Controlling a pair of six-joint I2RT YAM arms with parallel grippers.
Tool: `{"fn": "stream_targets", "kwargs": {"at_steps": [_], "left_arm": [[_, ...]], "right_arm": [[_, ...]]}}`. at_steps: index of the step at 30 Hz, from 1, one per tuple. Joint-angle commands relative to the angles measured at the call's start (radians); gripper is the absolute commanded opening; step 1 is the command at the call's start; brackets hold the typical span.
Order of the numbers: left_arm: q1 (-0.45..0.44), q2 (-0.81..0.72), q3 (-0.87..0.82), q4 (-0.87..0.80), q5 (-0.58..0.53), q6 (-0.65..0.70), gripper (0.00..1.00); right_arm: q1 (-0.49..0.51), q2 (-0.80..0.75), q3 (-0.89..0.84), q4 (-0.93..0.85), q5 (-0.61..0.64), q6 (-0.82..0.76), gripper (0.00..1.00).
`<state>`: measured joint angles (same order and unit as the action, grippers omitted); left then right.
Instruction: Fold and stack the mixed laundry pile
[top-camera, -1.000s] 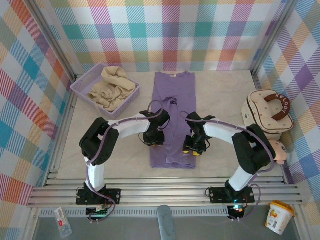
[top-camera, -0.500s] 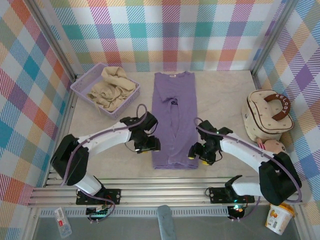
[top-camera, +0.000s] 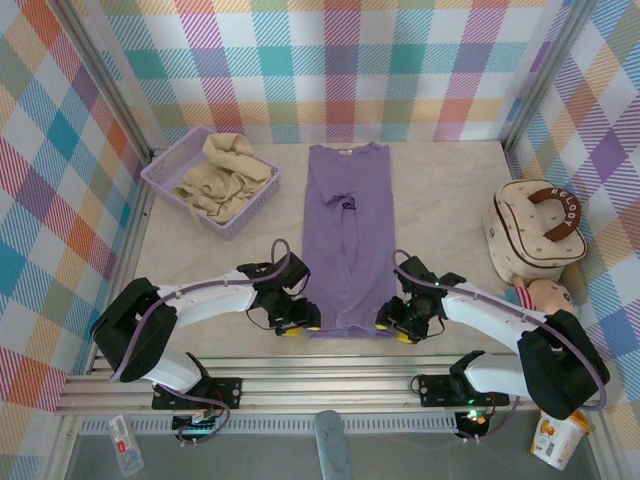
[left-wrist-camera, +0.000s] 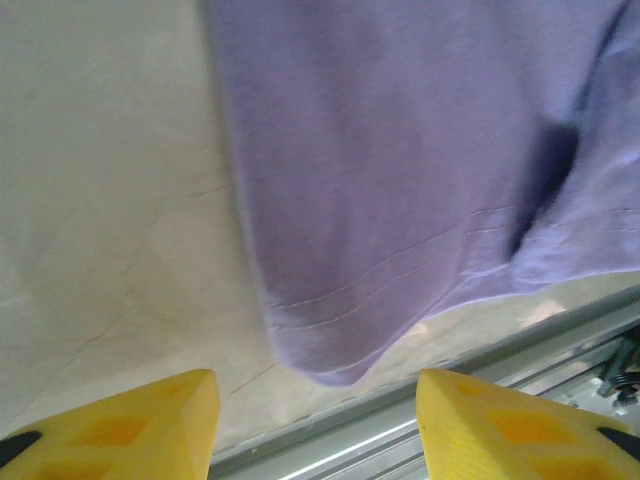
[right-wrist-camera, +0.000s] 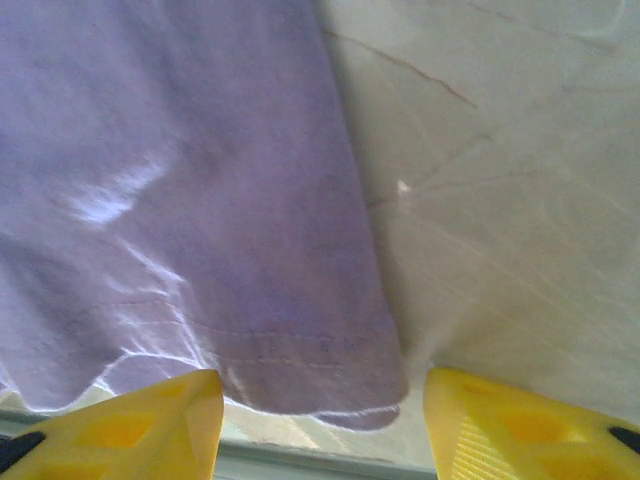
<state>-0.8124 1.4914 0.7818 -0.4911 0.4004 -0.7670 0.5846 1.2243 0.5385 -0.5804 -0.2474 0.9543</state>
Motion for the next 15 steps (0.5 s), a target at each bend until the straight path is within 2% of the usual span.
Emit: {"fn": "stream_targets", "kwargs": {"at_steps": [1, 5, 9, 15], "left_arm": [[-0.025, 0.032, 0.002, 0.065, 0.022, -0.020, 0.55], [-0.033, 0.068, -0.006, 0.077, 0.014, -0.016, 0.51], [-0.039, 0.106, 0.005, 0.085, 0.014, -0.012, 0.42], [-0.042, 0.142, 0.063, 0.052, 0.035, -0.002, 0.26]], "right_arm": [[0.008, 0.014, -0.005, 0.057, -0.004, 0.031, 0.54], [0.008, 0.050, -0.004, 0.082, 0.000, 0.038, 0.51], [0.010, 0.087, -0.003, 0.091, 0.007, 0.043, 0.47], [0.011, 0.088, 0.007, 0.079, 0.010, 0.042, 0.27]]}}
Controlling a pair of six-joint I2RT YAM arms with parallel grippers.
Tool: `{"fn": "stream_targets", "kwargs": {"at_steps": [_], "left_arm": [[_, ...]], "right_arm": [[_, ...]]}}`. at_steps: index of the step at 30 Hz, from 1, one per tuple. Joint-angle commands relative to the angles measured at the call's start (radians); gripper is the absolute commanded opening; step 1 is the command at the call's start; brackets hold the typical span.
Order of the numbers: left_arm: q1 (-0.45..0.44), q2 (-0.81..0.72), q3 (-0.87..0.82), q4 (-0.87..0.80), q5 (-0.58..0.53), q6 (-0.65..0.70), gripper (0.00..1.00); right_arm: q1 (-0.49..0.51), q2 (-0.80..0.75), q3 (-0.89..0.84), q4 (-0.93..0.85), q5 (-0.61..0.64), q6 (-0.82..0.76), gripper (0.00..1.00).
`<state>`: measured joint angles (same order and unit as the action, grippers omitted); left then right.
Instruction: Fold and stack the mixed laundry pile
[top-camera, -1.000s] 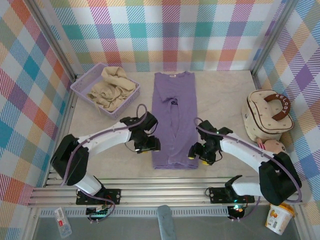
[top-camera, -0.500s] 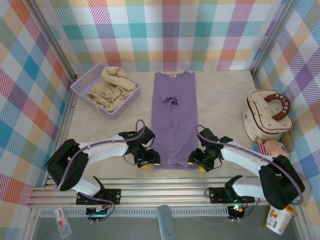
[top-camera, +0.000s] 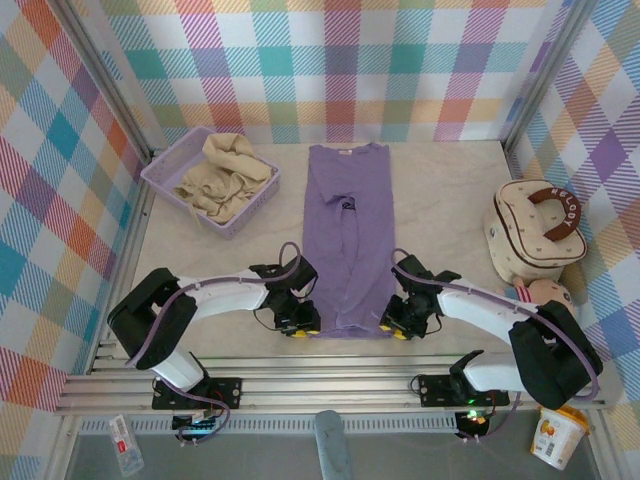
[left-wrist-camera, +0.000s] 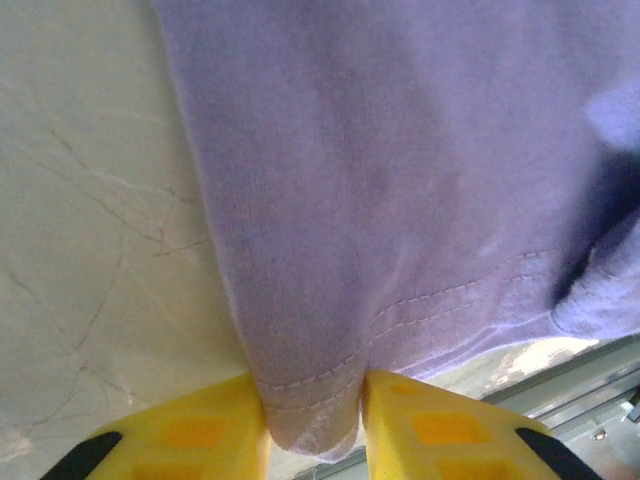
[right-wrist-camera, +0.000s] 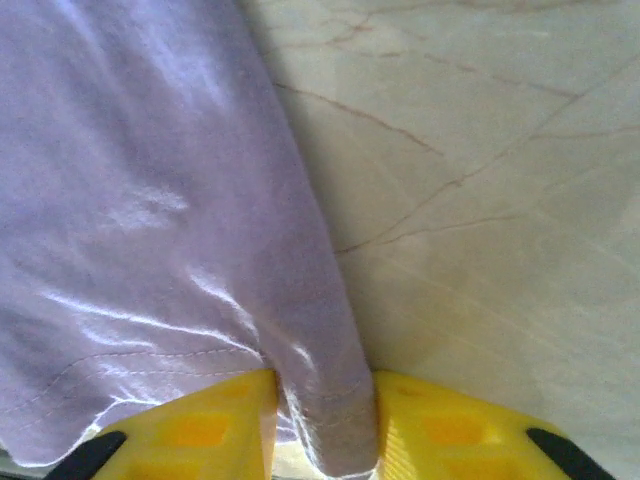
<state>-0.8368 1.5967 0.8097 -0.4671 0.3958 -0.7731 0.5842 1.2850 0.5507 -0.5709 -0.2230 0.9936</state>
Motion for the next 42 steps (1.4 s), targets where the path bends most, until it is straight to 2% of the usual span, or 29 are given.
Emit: {"fn": "stream_targets", "kwargs": {"at_steps": [1, 7, 12, 16, 23, 30, 37, 42], "left_arm": [[-0.019, 0.041, 0.052, 0.011, 0.037, 0.007, 0.22], [-0.018, 0.051, 0.159, -0.084, 0.019, 0.017, 0.00], [-0.016, 0.037, 0.267, -0.197, -0.058, 0.039, 0.00], [0.003, 0.026, 0.344, -0.251, -0.094, 0.040, 0.00], [0.114, 0.021, 0.489, -0.298, -0.165, 0.063, 0.00], [0.251, 0.166, 0.705, -0.279, -0.189, 0.100, 0.00], [0.309, 0.416, 1.006, -0.326, -0.232, 0.145, 0.00], [0.349, 0.579, 1.217, -0.354, -0.252, 0.149, 0.00]], "right_arm": [[0.011, 0.024, -0.002, 0.070, -0.016, 0.001, 0.24], [0.011, -0.003, 0.051, 0.034, -0.007, -0.026, 0.13], [0.011, 0.005, 0.134, -0.024, -0.002, -0.065, 0.04], [0.007, -0.005, 0.216, -0.098, 0.032, -0.090, 0.03], [-0.086, 0.018, 0.359, -0.134, 0.051, -0.163, 0.03], [-0.218, 0.181, 0.572, -0.091, 0.029, -0.256, 0.04], [-0.327, 0.419, 0.827, -0.049, 0.005, -0.295, 0.05], [-0.361, 0.615, 1.018, -0.027, -0.013, -0.304, 0.07]]}}
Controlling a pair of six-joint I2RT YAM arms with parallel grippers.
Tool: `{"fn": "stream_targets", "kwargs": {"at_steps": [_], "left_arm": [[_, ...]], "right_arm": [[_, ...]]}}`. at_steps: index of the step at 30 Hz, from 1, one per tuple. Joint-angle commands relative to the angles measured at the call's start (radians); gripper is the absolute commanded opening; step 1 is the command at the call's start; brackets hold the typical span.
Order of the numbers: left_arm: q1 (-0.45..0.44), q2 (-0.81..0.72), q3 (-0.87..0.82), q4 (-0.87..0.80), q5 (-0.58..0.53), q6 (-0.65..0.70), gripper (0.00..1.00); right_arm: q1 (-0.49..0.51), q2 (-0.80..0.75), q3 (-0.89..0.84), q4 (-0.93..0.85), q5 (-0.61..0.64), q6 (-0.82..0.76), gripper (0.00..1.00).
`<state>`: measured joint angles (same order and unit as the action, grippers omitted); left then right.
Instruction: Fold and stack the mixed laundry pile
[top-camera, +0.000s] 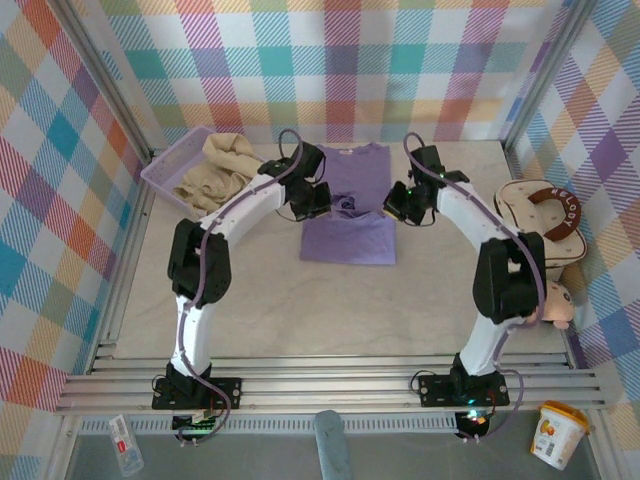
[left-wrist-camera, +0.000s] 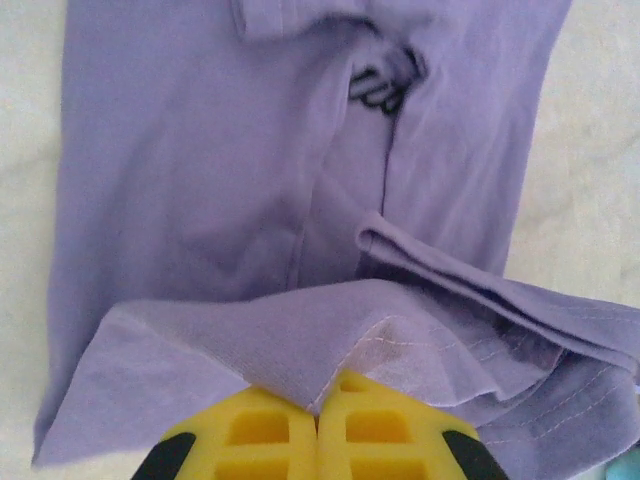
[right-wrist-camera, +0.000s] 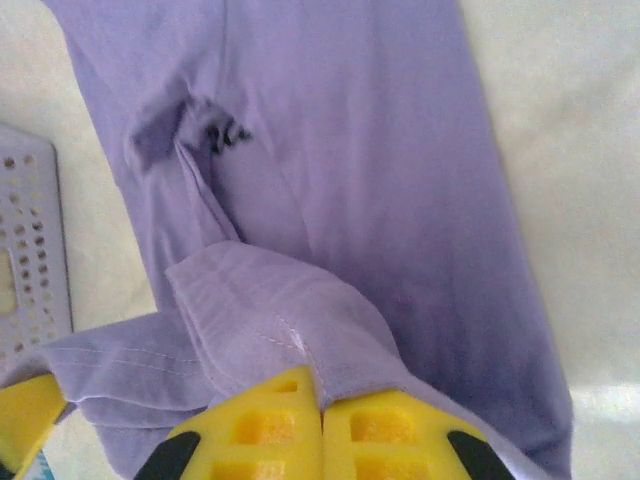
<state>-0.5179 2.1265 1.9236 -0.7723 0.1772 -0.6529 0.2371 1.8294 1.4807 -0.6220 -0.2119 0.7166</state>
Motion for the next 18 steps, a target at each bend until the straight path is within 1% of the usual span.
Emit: {"fn": "stream_targets", "kwargs": {"at_steps": [1, 2, 3, 4, 5, 6, 7, 8, 10, 12, 14, 18], "left_arm": [[0.038, 0.087, 0.153, -0.062, -0.044, 0.029, 0.00], [0.048, 0.121, 0.194, -0.081, -0.051, 0.027, 0.00], [0.059, 0.160, 0.249, -0.103, -0.056, 0.022, 0.06], [0.071, 0.197, 0.305, -0.139, -0.071, 0.007, 0.29], [0.079, 0.222, 0.347, -0.170, -0.086, -0.009, 0.47], [0.089, 0.243, 0.376, -0.190, -0.098, -0.022, 0.59], [0.097, 0.248, 0.388, -0.200, -0.120, -0.039, 0.84], [0.102, 0.243, 0.385, -0.196, -0.130, -0.048, 1.00], [0.109, 0.223, 0.382, -0.171, -0.110, -0.044, 1.00], [0.107, 0.202, 0.377, -0.157, -0.077, -0.035, 1.00], [0.102, 0.173, 0.348, -0.145, -0.041, -0.021, 0.97], [0.070, 0.050, 0.133, -0.048, 0.002, 0.018, 0.87]], "right_arm": [[-0.021, 0.122, 0.136, 0.026, -0.032, -0.026, 0.09], [-0.026, 0.168, 0.185, 0.025, -0.046, -0.025, 0.14], [-0.032, 0.221, 0.252, 0.011, -0.059, -0.023, 0.26], [-0.036, 0.272, 0.322, -0.023, -0.059, -0.022, 0.42], [-0.040, 0.307, 0.375, -0.056, -0.051, -0.023, 0.58], [-0.045, 0.335, 0.427, -0.083, -0.045, -0.028, 0.74], [-0.047, 0.349, 0.455, -0.100, -0.040, -0.037, 0.82], [-0.050, 0.348, 0.471, -0.112, -0.025, -0.043, 0.84], [-0.049, 0.314, 0.460, -0.117, 0.002, -0.064, 0.85], [-0.050, 0.264, 0.412, -0.102, -0.004, -0.074, 0.83], [-0.048, 0.210, 0.345, -0.097, -0.027, -0.079, 0.79], [-0.033, 0.097, 0.144, -0.076, -0.052, -0.095, 0.70]]}}
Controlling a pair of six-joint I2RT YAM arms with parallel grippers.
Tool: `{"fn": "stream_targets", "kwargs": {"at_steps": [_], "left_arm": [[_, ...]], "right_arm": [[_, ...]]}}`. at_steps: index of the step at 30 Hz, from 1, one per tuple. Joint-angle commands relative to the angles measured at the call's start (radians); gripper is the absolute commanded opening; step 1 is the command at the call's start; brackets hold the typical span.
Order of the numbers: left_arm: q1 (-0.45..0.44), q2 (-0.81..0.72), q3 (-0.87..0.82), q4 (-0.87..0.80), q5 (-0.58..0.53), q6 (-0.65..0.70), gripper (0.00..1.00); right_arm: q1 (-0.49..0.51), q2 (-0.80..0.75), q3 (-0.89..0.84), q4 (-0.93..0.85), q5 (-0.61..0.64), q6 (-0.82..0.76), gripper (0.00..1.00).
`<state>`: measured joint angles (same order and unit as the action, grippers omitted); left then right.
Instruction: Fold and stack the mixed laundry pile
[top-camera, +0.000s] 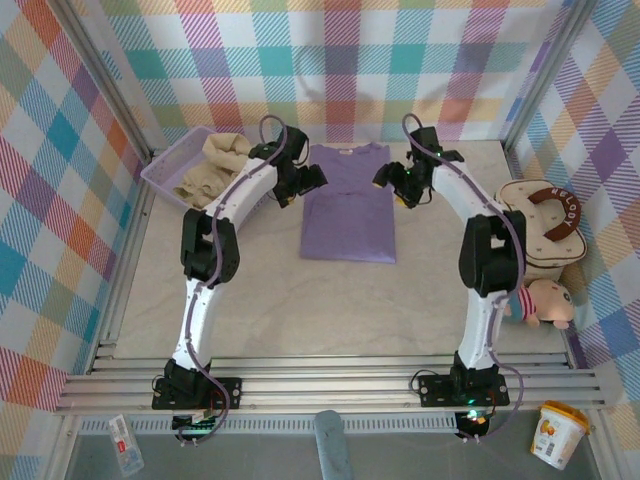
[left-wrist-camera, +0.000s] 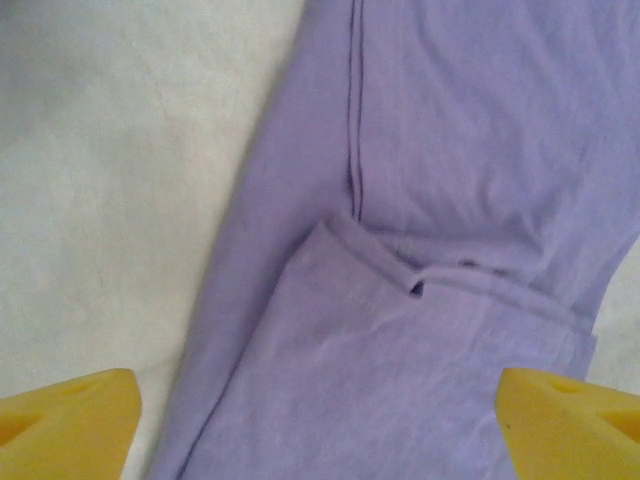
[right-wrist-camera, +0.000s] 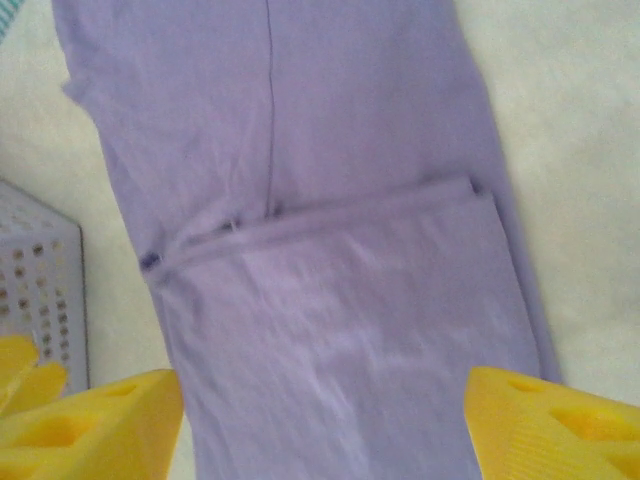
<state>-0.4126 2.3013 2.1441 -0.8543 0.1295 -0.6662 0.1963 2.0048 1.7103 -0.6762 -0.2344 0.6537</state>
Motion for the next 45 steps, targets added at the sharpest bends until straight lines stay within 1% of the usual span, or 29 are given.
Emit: {"fn": "stream_targets", "kwargs": {"at_steps": [1, 3, 4, 7, 8, 9, 10, 11, 12, 13, 16, 20, 23, 27, 30, 34, 36, 38, 41, 43, 45], "left_arm": [[-0.044, -0.153, -0.148, 0.057, 0.047, 0.033, 0.84], [-0.059, -0.203, -0.277, 0.105, 0.050, 0.034, 0.78], [-0.065, -0.227, -0.341, 0.134, 0.053, 0.033, 0.71], [-0.088, -0.261, -0.490, 0.215, 0.097, 0.019, 0.46], [-0.095, -0.265, -0.514, 0.226, 0.104, 0.018, 0.38], [-0.105, -0.267, -0.538, 0.239, 0.109, 0.019, 0.33], [-0.113, -0.266, -0.555, 0.252, 0.111, 0.020, 0.31], [-0.120, -0.265, -0.569, 0.264, 0.110, 0.020, 0.26], [-0.126, -0.260, -0.589, 0.283, 0.105, 0.018, 0.18], [-0.125, -0.254, -0.606, 0.297, 0.097, 0.010, 0.15], [-0.124, -0.229, -0.650, 0.306, 0.050, -0.014, 0.13], [-0.124, -0.219, -0.702, 0.276, -0.004, -0.024, 0.10], [-0.130, -0.259, -0.769, 0.261, -0.012, -0.021, 0.10], [-0.156, -0.349, -0.880, 0.254, -0.018, -0.018, 0.10], [-0.204, -0.419, -0.970, 0.246, -0.004, -0.034, 0.10], [-0.306, -0.513, -1.091, 0.231, 0.022, -0.083, 0.10], [-0.359, -0.560, -1.121, 0.205, 0.028, -0.103, 0.10], [-0.388, -0.603, -1.103, 0.143, -0.007, -0.099, 0.11], [-0.390, -0.654, -1.025, 0.059, -0.070, -0.066, 0.15], [-0.391, -0.649, -0.930, 0.041, -0.108, -0.030, 0.18], [-0.392, -0.611, -0.834, 0.059, -0.115, 0.002, 0.19]], "right_arm": [[0.016, -0.103, -0.131, -0.022, -0.021, -0.039, 0.69], [0.029, -0.141, -0.220, -0.011, -0.018, -0.041, 0.66], [0.035, -0.152, -0.258, -0.001, -0.026, -0.040, 0.63], [0.063, -0.153, -0.321, 0.028, -0.059, -0.037, 0.54], [0.071, -0.148, -0.330, 0.034, -0.063, -0.039, 0.51], [0.080, -0.139, -0.335, 0.041, -0.063, -0.037, 0.47], [0.087, -0.129, -0.342, 0.053, -0.062, -0.030, 0.44], [0.088, -0.120, -0.351, 0.064, -0.059, -0.014, 0.41], [0.087, -0.106, -0.363, 0.072, -0.054, 0.006, 0.38], [0.086, -0.090, -0.373, 0.075, -0.039, 0.024, 0.35], [0.086, -0.046, -0.395, 0.078, -0.009, 0.042, 0.29], [0.086, -0.037, -0.454, 0.070, 0.036, 0.059, 0.28], [0.086, -0.062, -0.511, 0.078, 0.047, 0.057, 0.28], [0.088, -0.139, -0.611, 0.085, 0.040, 0.052, 0.29], [0.096, -0.219, -0.692, 0.078, 0.034, 0.050, 0.29], [0.129, -0.347, -0.818, 0.072, 0.010, 0.072, 0.31], [0.146, -0.414, -0.865, 0.058, -0.014, 0.088, 0.32], [0.165, -0.502, -0.901, 0.041, -0.025, 0.101, 0.38], [0.166, -0.646, -0.932, 0.017, -0.021, 0.121, 0.60], [0.166, -0.720, -0.931, -0.009, -0.009, 0.123, 0.70], [0.165, -0.756, -0.929, -0.040, -0.002, 0.121, 0.70]]}}
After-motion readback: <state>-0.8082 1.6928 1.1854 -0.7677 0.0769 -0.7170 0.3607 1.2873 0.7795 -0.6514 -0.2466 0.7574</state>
